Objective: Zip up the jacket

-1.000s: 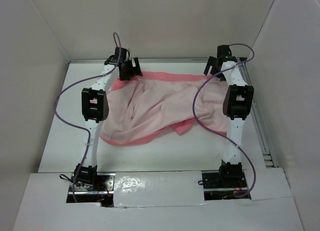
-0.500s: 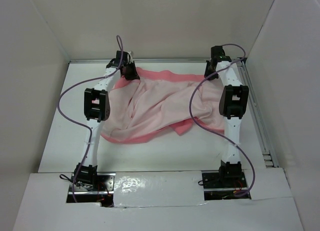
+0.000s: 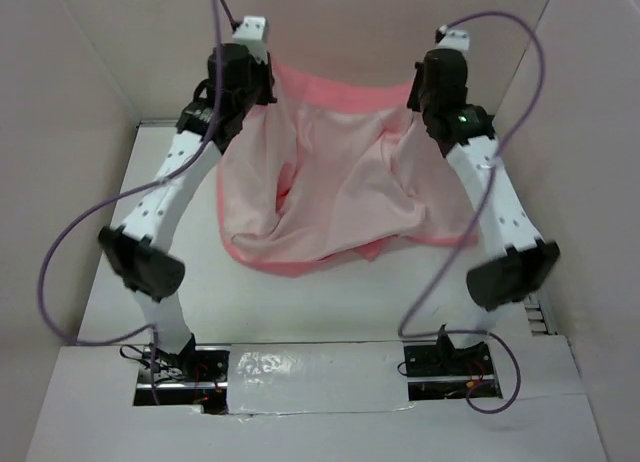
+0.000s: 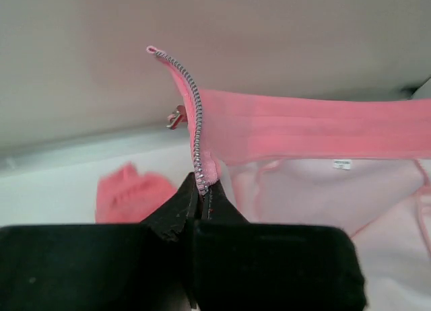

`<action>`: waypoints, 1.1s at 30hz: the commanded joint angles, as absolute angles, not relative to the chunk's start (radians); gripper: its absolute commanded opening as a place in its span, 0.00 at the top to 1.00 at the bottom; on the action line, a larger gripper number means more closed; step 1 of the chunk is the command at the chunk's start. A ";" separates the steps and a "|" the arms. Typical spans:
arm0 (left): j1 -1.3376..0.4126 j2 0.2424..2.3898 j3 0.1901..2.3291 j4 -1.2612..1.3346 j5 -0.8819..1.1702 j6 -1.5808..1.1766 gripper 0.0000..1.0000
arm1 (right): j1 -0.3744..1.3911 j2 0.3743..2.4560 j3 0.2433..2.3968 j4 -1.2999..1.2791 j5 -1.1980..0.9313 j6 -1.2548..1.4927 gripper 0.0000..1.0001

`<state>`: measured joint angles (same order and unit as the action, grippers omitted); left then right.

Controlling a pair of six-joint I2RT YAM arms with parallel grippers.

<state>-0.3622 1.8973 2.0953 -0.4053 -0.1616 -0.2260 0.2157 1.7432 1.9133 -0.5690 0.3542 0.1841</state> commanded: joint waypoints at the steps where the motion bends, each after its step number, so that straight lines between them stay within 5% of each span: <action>1: -0.442 1.631 2.076 -0.172 -0.385 -0.040 1.00 | 0.290 1.437 1.924 -0.355 0.561 0.131 1.00; 9: -0.701 1.329 2.126 0.096 -0.549 0.334 1.00 | 0.463 1.207 2.173 -0.385 0.583 0.015 1.00; 13: -0.765 1.264 2.226 0.017 -0.523 0.316 1.00 | 0.548 1.166 2.298 -0.397 0.578 -0.041 1.00; 22: -0.767 1.270 2.281 -0.010 -0.546 0.308 1.00 | 0.604 1.175 2.280 -0.388 0.675 -0.041 1.00; 26: -0.782 1.299 2.127 0.138 -0.629 0.413 1.00 | 0.585 1.248 2.189 -0.382 0.804 -0.012 1.00; 29: -0.680 1.325 1.948 0.091 -0.624 0.295 1.00 | 0.531 1.310 2.062 -0.437 0.819 0.160 1.00; 33: -0.404 1.460 1.869 -0.315 -0.398 -0.253 1.00 | 0.375 1.385 1.770 -0.430 0.677 0.377 1.00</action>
